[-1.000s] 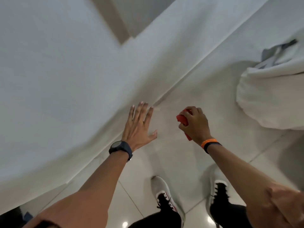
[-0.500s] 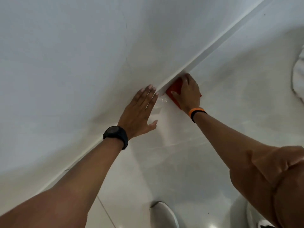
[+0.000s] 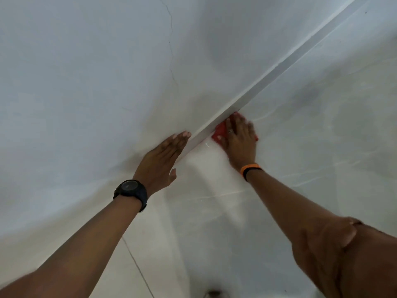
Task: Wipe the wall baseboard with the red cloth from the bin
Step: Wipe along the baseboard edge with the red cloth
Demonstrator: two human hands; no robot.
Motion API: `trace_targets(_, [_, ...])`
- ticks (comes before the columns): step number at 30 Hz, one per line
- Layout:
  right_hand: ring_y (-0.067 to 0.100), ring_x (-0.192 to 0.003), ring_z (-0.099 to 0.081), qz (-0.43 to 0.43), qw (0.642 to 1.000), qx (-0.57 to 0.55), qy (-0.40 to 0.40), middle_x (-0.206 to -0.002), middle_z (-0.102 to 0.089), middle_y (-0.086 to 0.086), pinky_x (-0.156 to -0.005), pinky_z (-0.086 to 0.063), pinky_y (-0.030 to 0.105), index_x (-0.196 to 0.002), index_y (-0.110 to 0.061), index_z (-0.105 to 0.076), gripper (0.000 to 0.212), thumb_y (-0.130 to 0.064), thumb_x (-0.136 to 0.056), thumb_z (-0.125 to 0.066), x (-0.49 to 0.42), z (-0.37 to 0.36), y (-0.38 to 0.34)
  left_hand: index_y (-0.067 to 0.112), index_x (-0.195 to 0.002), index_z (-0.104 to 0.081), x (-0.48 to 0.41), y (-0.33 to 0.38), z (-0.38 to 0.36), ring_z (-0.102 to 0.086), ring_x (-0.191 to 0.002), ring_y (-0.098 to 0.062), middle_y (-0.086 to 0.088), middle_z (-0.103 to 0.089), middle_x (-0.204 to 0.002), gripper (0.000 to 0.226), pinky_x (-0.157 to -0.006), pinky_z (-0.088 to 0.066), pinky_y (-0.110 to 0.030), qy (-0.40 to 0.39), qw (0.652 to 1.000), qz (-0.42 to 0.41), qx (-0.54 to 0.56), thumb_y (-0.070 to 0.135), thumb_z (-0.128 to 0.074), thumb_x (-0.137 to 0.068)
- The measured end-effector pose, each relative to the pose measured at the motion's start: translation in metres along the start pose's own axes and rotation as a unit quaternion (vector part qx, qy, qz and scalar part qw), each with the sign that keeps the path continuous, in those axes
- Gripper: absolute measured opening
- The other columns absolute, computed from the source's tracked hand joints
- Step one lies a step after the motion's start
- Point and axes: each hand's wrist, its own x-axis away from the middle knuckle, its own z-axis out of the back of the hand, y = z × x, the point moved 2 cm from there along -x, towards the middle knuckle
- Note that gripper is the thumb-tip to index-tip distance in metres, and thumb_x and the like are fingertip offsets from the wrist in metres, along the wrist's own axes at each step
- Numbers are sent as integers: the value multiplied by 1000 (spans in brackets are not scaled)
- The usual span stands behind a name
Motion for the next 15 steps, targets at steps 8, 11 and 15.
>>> trace_targets(8, [45, -135, -38, -96, 994, 4, 52, -145, -44, 28, -115, -32, 55, -138, 5, -47, 52, -25, -96, -61, -29, 0, 6, -11, -157, 17, -18, 12, -11, 19, -157, -36, -26, 22, -168, 102, -126, 20, -50, 10, 989, -34, -145, 66, -17, -99])
trace_targets(11, [42, -140, -34, -74, 996, -12, 46, -148, -42, 26, -118, -29, 53, -140, 6, -44, 56, -26, -98, -60, -10, -13, -14, -13, -157, 12, -32, 10, -11, 18, -155, -43, -31, 17, -167, 105, -125, 21, -54, 31, 983, -57, -173, 68, -21, -99])
trace_targets(15, [36, -147, -26, -35, 998, -44, 41, -155, -35, 22, -123, -22, 49, -147, 3, -34, 71, -40, -97, -59, 2, -11, -11, -15, -157, 7, -35, 4, -9, 10, -156, -44, -35, 13, -166, 107, -125, 17, -56, 39, 982, -69, -172, 68, -26, -99])
